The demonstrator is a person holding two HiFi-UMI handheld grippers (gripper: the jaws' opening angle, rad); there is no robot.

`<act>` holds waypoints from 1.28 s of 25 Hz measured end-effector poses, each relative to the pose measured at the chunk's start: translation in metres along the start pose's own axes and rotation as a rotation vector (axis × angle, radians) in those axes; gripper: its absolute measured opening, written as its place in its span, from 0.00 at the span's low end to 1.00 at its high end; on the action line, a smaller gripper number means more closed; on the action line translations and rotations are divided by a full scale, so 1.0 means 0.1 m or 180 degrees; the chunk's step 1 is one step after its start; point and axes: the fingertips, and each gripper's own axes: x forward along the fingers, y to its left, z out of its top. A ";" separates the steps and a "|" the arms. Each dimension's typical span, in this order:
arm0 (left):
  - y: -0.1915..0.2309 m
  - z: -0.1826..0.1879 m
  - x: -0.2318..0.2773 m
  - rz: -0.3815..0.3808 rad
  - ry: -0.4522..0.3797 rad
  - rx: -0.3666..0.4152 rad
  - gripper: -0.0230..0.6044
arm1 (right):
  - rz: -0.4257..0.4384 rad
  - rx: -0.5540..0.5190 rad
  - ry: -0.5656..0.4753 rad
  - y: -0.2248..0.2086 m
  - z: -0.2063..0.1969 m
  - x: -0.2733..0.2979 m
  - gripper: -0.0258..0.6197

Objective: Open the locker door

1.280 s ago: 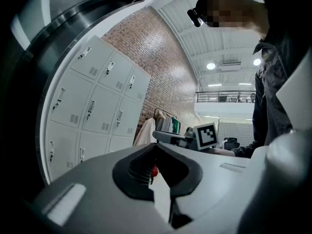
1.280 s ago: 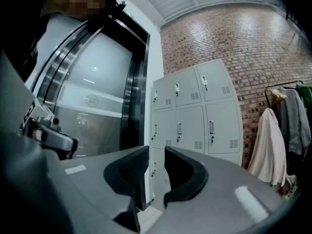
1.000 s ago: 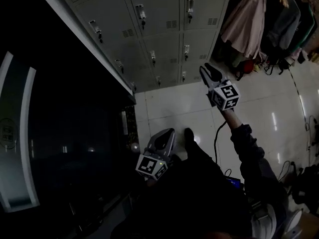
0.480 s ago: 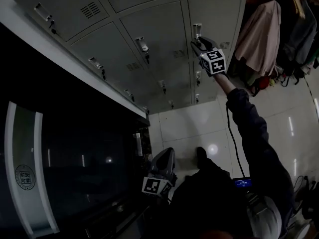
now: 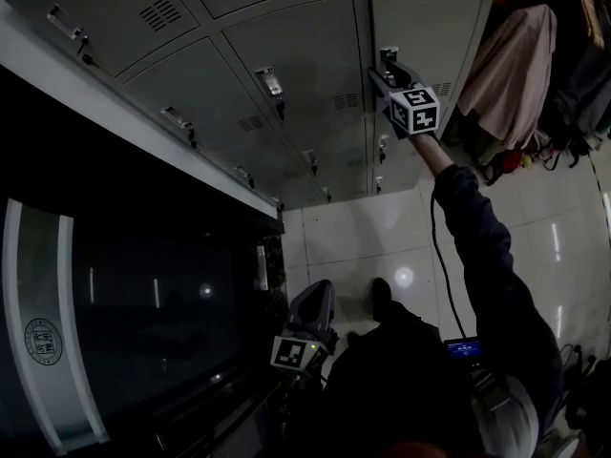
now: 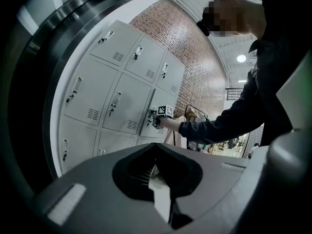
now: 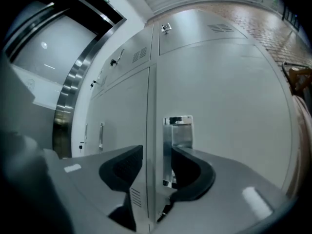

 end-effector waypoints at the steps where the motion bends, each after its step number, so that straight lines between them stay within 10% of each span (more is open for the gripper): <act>1: -0.03 -0.01 0.01 -0.0038 0.0000 0.0007 0.05 | 0.0060 -0.0003 -0.0006 0.03 0.00 -0.11 0.30; 11: -0.40 -0.16 -0.30 -0.0458 -0.0002 0.0142 0.05 | 0.0021 0.0045 -0.0127 -0.33 -0.03 -2.08 0.25; 22: -0.74 -0.33 -1.14 -0.0480 -0.0008 0.0105 0.05 | -0.0985 0.0251 0.0097 -0.94 -0.07 -2.96 0.19; 32: -1.05 -0.75 -2.05 -0.0564 0.0084 0.0026 0.05 | 0.0547 0.0559 0.0548 2.77 -1.10 -4.45 0.13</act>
